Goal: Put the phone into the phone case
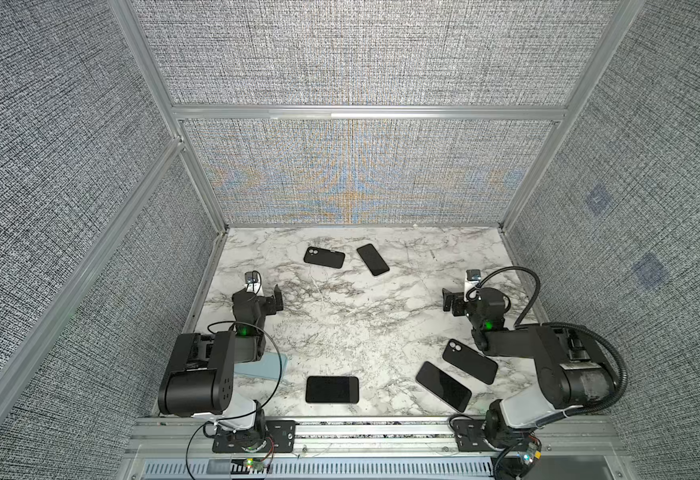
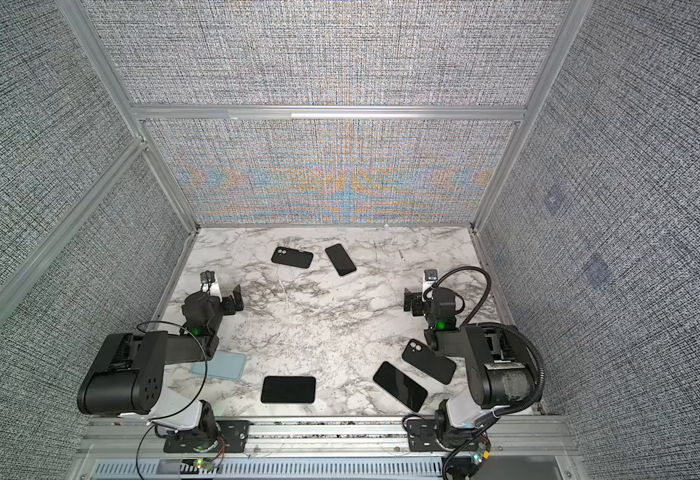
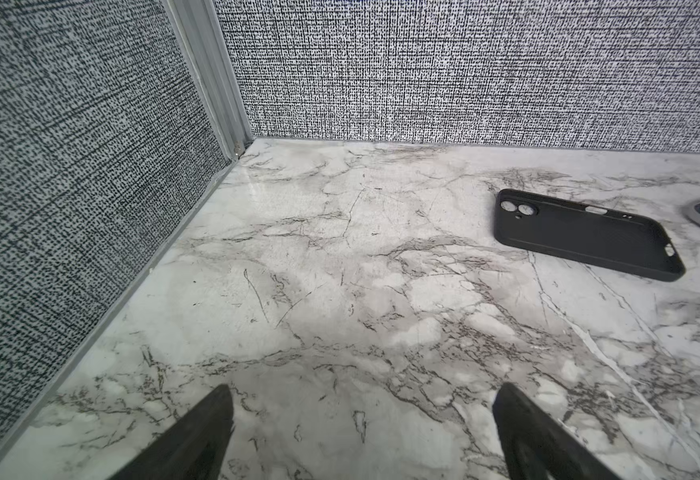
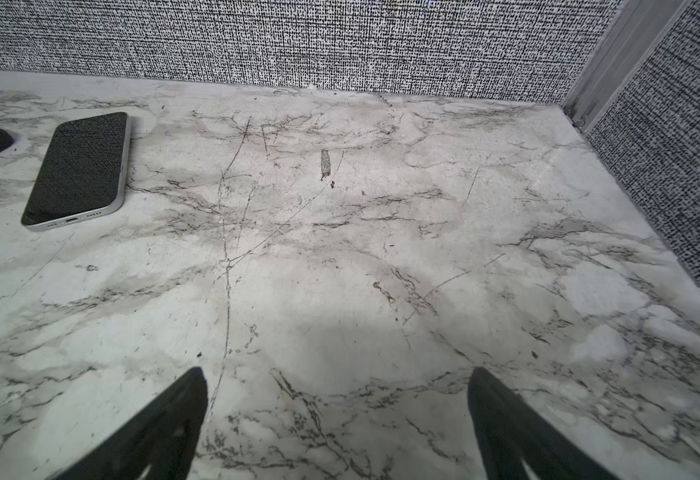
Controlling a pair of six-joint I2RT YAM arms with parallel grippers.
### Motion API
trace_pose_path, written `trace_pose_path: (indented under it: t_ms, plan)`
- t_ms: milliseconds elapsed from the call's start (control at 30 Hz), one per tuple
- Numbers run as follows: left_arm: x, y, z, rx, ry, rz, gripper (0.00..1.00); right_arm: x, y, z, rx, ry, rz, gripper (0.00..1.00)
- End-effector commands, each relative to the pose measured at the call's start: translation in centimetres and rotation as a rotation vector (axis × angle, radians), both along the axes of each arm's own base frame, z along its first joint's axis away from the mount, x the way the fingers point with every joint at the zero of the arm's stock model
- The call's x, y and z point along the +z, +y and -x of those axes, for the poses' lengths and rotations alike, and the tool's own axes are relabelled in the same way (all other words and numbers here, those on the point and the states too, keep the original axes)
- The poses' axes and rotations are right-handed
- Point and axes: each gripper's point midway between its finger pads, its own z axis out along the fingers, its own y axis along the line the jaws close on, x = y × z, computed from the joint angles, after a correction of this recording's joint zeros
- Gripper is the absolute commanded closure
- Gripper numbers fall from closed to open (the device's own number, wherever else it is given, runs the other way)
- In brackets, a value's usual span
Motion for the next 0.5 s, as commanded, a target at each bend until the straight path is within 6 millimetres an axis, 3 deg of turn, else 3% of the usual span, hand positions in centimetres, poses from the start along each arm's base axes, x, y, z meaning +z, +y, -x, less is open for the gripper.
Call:
trace_pose_path:
  t_ms: [0,467]
  plan:
    - [0.53,0.07,-0.19,0.004,-0.020,-0.003,0.02,0.26,-0.01,-0.02,0.001,-0.012,-0.006,0.01]
    - [0.58,0.10,-0.13,0.005,-0.024,-0.005,0.02,0.35,-0.05,0.11,0.000,-0.019,-0.006,0.01]
